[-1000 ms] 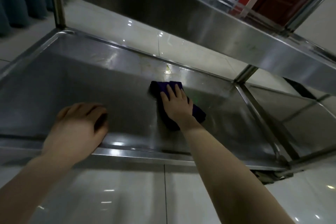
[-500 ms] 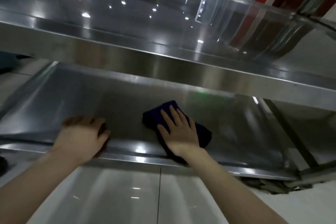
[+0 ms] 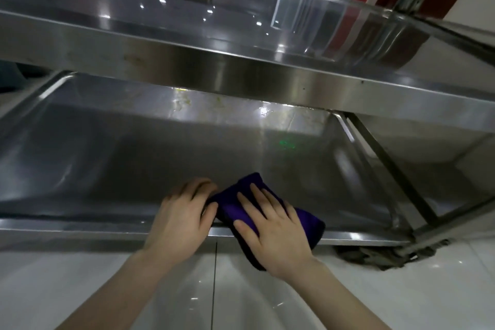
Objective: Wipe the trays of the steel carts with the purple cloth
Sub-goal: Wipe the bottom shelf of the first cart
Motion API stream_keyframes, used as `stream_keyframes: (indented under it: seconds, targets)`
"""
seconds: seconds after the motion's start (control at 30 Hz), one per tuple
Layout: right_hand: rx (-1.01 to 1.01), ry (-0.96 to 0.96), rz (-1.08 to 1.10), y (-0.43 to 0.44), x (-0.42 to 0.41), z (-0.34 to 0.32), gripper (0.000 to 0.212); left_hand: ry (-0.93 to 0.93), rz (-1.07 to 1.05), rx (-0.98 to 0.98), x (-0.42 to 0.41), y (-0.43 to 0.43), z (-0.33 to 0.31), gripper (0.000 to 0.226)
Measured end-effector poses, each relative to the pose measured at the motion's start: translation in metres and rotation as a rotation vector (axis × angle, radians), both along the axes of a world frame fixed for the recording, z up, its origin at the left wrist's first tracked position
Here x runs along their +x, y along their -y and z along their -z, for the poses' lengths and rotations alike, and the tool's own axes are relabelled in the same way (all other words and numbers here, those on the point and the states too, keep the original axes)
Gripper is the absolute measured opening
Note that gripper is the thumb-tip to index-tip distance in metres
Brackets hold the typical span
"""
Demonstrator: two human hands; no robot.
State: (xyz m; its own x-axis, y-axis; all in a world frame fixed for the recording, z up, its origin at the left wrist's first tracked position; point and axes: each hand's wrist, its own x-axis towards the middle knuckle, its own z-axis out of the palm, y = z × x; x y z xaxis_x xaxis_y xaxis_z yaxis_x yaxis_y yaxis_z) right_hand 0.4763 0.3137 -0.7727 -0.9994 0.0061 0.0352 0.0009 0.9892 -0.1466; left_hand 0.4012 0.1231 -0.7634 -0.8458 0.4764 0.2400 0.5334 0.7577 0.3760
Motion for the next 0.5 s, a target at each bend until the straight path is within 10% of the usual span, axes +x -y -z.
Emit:
stream_keyframes:
  seconds: [0.3,0.5]
  targets:
    - [-0.064,0.115,0.271,-0.042,-0.157,-0.001,0.060,-0.038,-0.046,-0.208,0.003,-0.005,0.007,0.040]
    - [-0.036,0.032,0.083,-0.041,-0.059,0.007,0.062,-0.100,-0.070,-0.176,-0.006,-0.023,-0.004,0.029]
